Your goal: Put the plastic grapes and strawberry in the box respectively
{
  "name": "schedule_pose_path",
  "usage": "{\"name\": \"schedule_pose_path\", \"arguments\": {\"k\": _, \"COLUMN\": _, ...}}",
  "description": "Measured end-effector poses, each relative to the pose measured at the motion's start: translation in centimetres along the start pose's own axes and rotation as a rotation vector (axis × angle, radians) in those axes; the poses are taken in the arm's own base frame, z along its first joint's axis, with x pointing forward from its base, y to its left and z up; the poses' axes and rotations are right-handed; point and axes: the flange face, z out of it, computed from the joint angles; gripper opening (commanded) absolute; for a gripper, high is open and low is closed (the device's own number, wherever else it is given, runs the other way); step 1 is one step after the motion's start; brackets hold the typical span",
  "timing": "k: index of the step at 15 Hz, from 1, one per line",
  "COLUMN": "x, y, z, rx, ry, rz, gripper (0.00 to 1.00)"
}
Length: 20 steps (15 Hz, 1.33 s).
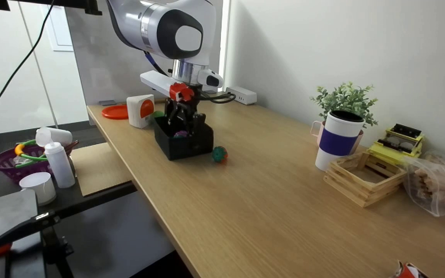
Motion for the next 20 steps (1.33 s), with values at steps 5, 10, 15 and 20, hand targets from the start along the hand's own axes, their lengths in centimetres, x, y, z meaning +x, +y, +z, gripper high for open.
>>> {"name": "schedule_pose_path", "arguments": {"k": 5, "x": 0.3, "y": -0.1, "z": -0.3, "rx": -0.003, "ry": 0.009, "rz": -0.004, "gripper": 1.0}}
{"name": "schedule_pose_path", "arguments": {"k": 10, "x": 1.0, "y": -0.5, "z": -1.6, "rx": -0.023, "ry": 0.038, "rz": -0.026, "gripper": 1.0}}
{"name": "schedule_pose_path", "arguments": {"k": 15, "x": 1.4, "y": -1.4, "z": -4.8, "rx": -0.063, "ry": 0.1, "rz": -0.05, "gripper": 1.0}}
{"name": "schedule_pose_path", "arguments": {"k": 20, "x": 1.5, "y": -1.6, "z": -7.9, "rx": -0.091, "ry": 0.154, "rz": -0.05, "gripper": 1.0}}
